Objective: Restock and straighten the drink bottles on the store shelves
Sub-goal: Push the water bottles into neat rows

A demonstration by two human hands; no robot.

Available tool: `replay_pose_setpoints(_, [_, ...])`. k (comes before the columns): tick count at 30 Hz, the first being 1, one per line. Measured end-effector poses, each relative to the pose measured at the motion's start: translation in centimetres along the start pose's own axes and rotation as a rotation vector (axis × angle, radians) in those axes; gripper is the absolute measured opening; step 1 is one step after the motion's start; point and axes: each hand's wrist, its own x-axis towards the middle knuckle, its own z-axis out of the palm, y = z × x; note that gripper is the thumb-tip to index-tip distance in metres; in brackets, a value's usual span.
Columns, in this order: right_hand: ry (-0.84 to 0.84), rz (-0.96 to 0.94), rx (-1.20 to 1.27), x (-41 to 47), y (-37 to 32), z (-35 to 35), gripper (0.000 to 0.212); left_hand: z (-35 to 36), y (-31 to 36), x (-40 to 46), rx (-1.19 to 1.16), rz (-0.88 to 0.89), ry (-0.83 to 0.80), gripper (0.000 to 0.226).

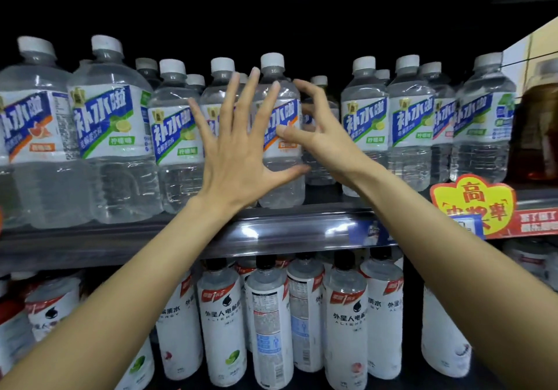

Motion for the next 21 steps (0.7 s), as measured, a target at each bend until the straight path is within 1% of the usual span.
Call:
replay_pose_setpoints(2, [-0.021,-0.003,-0.01,-0.2,0.1,-0.3,0.055,0.2,0.6,0.3,0.023,0.003,-0.006,0.109])
replay_pose_setpoints(3, [-0.004,-0.036,-0.088,-0.2,0.4,-0.6,0.05,0.3,0.7,0.4,0.03,0.005,-0.009,0.108])
replay_pose_setpoints(6, [0.057,-0.192,-0.553,-0.4,1.6,-1.7,0.048,0.5,0.6,0.4,0.03,0.008,0.0,0.102])
replay_pose_setpoints(7, [0.04,-0.222,-0.696,-0.4,2.0,-1.9,0.05,0.6,0.6,0.4,0.032,0.008,0.004,0.1])
replay_pose_setpoints(9, [-0.037,-0.247,-0.869,-0.6,2.3,-2.6,0.052,0.7,0.6,0.4,0.033,0.004,0.022,0.099])
replay_pose_setpoints(10, [-0.051,-0.263,-0.899,-0.9,2.0,-2.9,0.047,0.7,0.6,0.4,0.029,0.004,0.03,0.099])
replay_pose_setpoints(11, [-0.017,-0.308,-0.907,-1.3,1.8,-3.3,0.039,0.8,0.7,0.4,0.024,0.003,0.035,0.099])
replay_pose_setpoints(12, [0.073,-0.372,-0.913,-1.7,1.6,-3.8,0.03,0.8,0.6,0.4,0.021,0.002,0.039,0.099])
replay_pose_setpoints(14, [0.33,-0.443,-1.019,-2.4,1.4,-5.3,0.022,0.8,0.6,0.4,0.015,0.001,0.041,0.099])
replay_pose_setpoints(15, [0.44,-0.422,-1.131,-2.5,1.3,-6.2,0.026,0.8,0.7,0.3,0.012,-0.001,0.039,0.099])
replay_pose_setpoints(16, [0.503,-0.352,-1.242,-2.5,1.1,-6.9,0.038,0.8,0.7,0.4,0.01,-0.001,0.038,0.099])
replay_pose_setpoints(17, [0.509,-0.248,-1.322,-2.4,1.0,-7.6,0.055,0.8,0.7,0.4,0.008,-0.004,0.036,0.098])
replay_pose_setpoints(18, [0.474,-0.138,-1.359,-2.3,0.7,-8.2,0.072,0.7,0.8,0.4,0.005,-0.007,0.033,0.098])
replay_pose_setpoints(19, [0.427,-0.048,-1.366,-2.0,0.4,-8.5,0.083,0.7,0.8,0.4,0.005,-0.01,0.03,0.098])
replay_pose_setpoints(20, [0.388,0.006,-1.363,-1.7,0.1,-8.7,0.089,0.7,0.9,0.4,0.006,-0.012,0.028,0.098])
replay_pose_setpoints(21, [0.363,0.021,-1.361,-1.4,-0.1,-8.7,0.09,0.7,0.9,0.4,0.009,-0.013,0.025,0.098])
